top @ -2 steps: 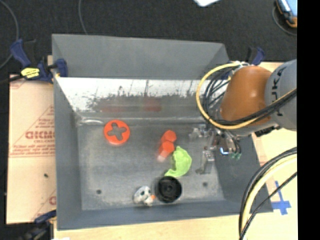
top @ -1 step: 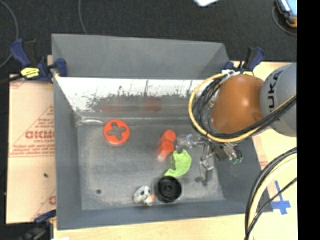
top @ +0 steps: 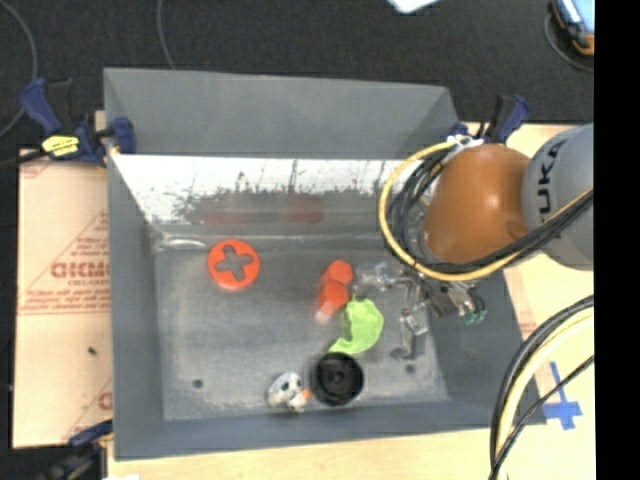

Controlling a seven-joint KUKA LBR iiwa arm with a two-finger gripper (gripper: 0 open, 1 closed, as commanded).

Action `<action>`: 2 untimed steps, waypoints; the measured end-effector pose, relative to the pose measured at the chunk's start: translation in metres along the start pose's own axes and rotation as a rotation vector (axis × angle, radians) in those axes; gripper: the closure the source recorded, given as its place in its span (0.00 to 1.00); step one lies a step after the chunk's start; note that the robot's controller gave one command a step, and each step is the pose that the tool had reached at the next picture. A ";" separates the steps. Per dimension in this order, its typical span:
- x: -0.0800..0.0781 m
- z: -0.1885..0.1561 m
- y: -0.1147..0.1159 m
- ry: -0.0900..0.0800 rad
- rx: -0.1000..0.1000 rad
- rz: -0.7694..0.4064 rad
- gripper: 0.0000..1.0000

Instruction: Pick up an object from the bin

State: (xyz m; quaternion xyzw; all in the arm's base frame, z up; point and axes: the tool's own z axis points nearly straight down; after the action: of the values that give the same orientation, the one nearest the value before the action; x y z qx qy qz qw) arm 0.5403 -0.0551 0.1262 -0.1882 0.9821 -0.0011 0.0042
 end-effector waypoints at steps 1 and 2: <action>-0.011 -0.001 0.005 0.006 -0.004 -0.258 0.00; -0.014 0.051 0.006 -0.014 0.006 -0.324 0.00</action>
Offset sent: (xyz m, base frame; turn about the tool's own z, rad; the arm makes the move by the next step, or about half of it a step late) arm 0.0067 0.0107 -0.0562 -0.3273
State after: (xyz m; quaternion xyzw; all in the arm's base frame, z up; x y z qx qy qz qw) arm 0.5514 -0.0443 0.0748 -0.3442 0.9388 -0.0031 0.0115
